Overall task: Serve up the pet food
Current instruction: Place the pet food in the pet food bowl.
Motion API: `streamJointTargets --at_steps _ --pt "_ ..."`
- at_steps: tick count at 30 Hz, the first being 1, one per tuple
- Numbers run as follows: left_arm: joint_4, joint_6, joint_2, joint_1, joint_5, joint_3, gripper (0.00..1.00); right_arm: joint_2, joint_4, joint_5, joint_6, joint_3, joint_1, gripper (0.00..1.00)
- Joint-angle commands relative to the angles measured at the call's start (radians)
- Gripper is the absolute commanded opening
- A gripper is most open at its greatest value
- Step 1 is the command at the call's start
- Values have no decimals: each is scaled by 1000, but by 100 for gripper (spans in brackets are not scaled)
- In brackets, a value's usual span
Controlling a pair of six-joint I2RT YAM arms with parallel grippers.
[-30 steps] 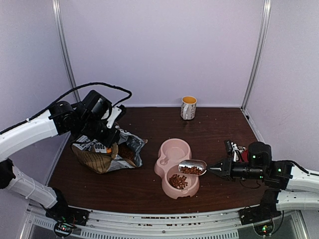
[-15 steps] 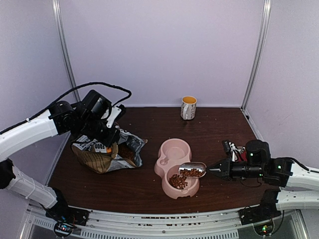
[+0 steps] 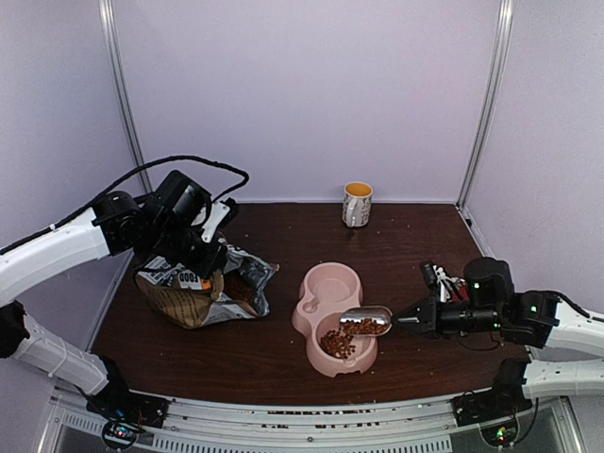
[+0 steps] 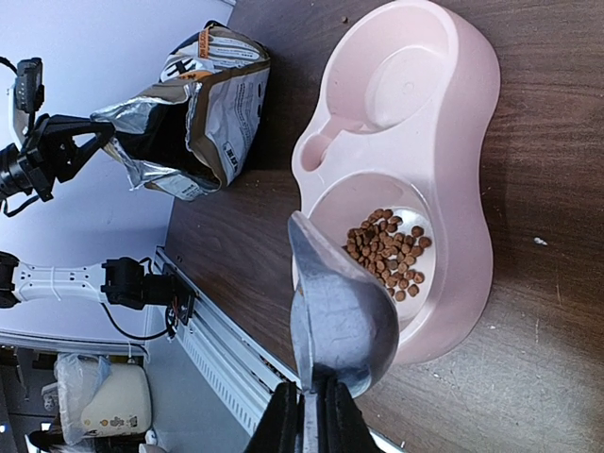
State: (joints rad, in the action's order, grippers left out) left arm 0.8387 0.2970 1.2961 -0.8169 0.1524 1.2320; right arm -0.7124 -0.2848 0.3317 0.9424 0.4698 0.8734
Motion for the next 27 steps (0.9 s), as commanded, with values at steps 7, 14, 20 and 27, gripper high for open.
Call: streamJointTargets --at_steps 7,14,20,27 --pt "-95 -9 -24 21 34 18 0 6 -82 -52 -42 68 25 0" --pt "-95 -8 -25 21 35 18 0 -1 -144 -76 -65 103 31 0" --pt "-95 -8 -27 21 35 18 0 -8 -179 -90 -78 126 33 0" --pt "-95 -9 -27 21 36 17 0 -14 -195 -96 -85 143 38 0"
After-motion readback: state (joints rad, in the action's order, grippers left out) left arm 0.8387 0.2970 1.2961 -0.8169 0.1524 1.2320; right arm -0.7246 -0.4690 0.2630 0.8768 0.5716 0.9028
